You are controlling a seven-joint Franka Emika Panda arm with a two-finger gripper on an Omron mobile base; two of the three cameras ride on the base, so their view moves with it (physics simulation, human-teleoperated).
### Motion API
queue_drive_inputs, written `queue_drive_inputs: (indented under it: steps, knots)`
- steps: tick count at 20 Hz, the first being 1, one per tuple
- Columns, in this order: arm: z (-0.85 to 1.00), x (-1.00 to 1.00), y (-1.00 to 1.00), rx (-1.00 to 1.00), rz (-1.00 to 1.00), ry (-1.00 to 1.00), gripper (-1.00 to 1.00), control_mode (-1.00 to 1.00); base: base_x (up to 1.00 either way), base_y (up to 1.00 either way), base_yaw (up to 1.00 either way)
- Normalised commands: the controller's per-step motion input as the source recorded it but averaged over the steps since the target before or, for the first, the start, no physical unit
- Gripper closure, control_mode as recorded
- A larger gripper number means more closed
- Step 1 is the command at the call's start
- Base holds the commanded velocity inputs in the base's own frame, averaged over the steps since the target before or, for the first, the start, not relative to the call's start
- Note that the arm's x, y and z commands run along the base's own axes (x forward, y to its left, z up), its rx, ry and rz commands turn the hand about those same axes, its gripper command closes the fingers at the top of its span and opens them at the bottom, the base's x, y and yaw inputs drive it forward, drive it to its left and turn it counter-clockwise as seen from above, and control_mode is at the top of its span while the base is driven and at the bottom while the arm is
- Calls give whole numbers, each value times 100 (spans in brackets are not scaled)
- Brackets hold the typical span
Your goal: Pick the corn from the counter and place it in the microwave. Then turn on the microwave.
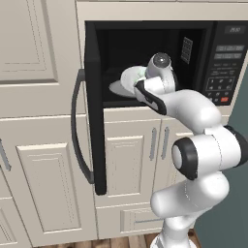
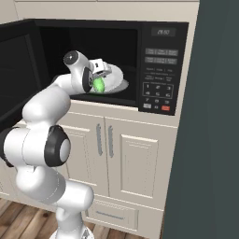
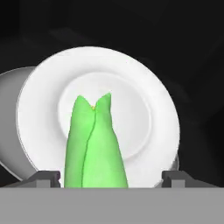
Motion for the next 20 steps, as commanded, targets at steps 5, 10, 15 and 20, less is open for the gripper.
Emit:
queue_drive_inputs:
  steps: [5,10,15,20]
  knots:
    - [-3,1,0,0,0,0,-100,-100,0,0,0]
    - [-3,0,0,0,0,0,-100,-100,0,0,0]
    - [0,0,-1,0,0,0,-100,-100,0,0,0]
    - [2,-3,-5,1,0,0,-100,-100,0,0,0]
